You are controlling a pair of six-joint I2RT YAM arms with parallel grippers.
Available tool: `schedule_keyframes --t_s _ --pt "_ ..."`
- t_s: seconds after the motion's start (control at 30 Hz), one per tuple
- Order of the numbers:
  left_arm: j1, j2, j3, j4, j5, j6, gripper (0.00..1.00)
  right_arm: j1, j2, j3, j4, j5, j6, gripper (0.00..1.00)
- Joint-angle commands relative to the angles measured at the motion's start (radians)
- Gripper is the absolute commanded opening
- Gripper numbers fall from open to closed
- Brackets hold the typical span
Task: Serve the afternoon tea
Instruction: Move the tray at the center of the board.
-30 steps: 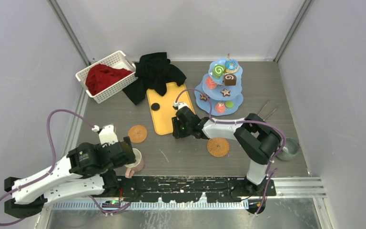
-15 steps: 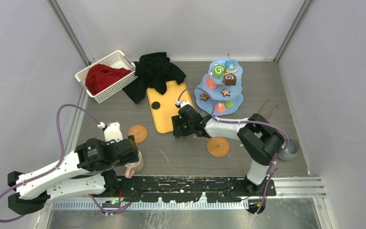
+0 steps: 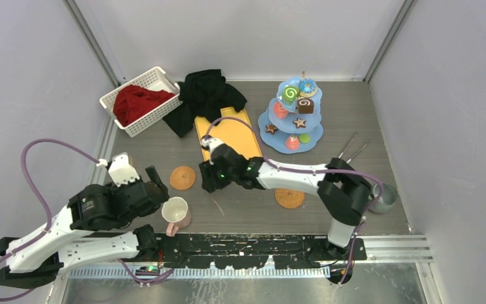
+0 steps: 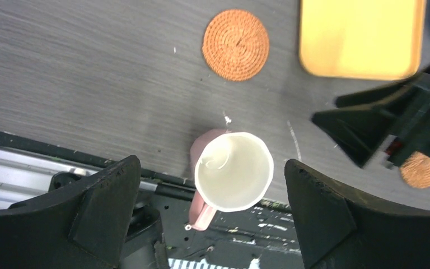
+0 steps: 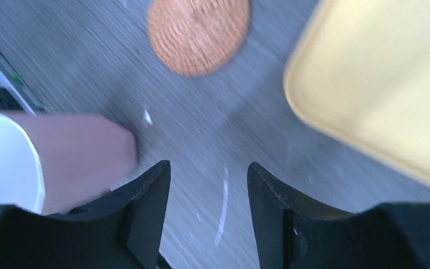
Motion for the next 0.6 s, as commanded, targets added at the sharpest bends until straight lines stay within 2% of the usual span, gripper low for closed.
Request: schedule_keyframes --t_s 0.0,0.17,0.3,0.43,0.57 --pt "-0.002 0.01 0.064 -0.112 -0.14 -0.092 0.99 -0.001 0.161 0.238 0.047 -0.087 -0.044 0.58" --pt "-0.003 0.027 0.102 -0.152 -0.144 -0.091 0.99 -0.001 0.403 0.485 0.026 -0.172 -0.054 0.57" --pt "-0.004 0.016 0.115 -0.152 -0.161 -0.083 0.99 -0.001 0.522 0.603 0.017 -0.222 -0.032 0.56" --pt "-0.003 0.026 0.108 -0.135 -0.165 -0.065 0.99 -0.003 0.561 0.593 0.031 -0.236 0.0 0.56" --pt "-0.002 0.031 0.1 -0.127 -0.169 -0.061 0.99 -0.002 0.517 0.485 0.006 -0.203 0.016 0.56"
